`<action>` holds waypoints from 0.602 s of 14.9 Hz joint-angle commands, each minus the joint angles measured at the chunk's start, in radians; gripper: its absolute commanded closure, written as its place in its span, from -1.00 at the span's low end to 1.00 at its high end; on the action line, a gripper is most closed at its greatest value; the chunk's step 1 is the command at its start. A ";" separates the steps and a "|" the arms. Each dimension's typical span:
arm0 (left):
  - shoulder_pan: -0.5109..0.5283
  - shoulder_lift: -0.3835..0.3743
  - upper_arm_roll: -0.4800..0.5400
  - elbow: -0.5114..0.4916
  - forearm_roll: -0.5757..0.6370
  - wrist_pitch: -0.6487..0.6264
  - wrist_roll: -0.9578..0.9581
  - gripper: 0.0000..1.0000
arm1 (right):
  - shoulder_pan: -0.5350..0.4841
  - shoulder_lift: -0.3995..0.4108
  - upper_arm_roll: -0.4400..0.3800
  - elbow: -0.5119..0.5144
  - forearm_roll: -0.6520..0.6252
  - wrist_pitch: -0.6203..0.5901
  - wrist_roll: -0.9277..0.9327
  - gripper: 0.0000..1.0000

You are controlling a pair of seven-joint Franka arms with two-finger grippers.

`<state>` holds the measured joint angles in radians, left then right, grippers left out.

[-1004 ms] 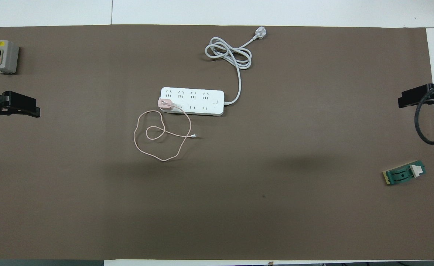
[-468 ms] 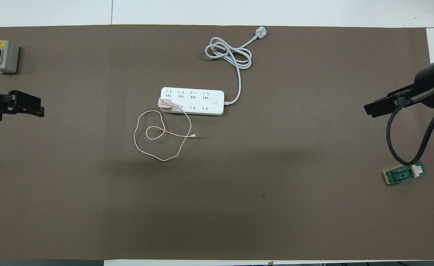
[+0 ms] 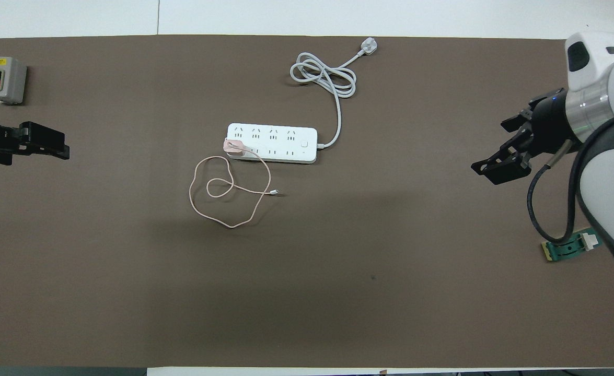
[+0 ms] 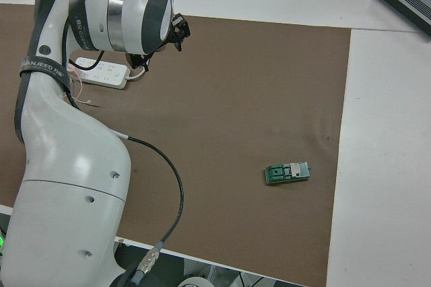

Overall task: Unplug charger and place it aside
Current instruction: 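Move the right gripper toward the white power strip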

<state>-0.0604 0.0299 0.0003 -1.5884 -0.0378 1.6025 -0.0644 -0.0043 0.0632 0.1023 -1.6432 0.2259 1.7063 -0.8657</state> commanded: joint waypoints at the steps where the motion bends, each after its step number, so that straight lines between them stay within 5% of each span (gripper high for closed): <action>1: -0.010 0.012 0.004 0.030 -0.037 0.004 0.005 -1.00 | -0.003 0.023 0.028 -0.017 0.030 0.013 -0.186 -1.00; 6: -0.012 0.050 0.007 0.033 -0.123 0.017 0.006 -1.00 | -0.005 0.032 0.062 -0.062 0.099 0.032 -0.335 -1.00; 9: -0.051 0.113 0.006 0.033 -0.123 0.076 0.008 -1.00 | 0.000 0.059 0.077 -0.096 0.101 0.152 -0.401 -1.00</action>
<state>-0.0755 0.0894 -0.0031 -1.5755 -0.1512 1.6541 -0.0634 0.0012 0.1091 0.1627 -1.7020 0.3013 1.7806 -1.2055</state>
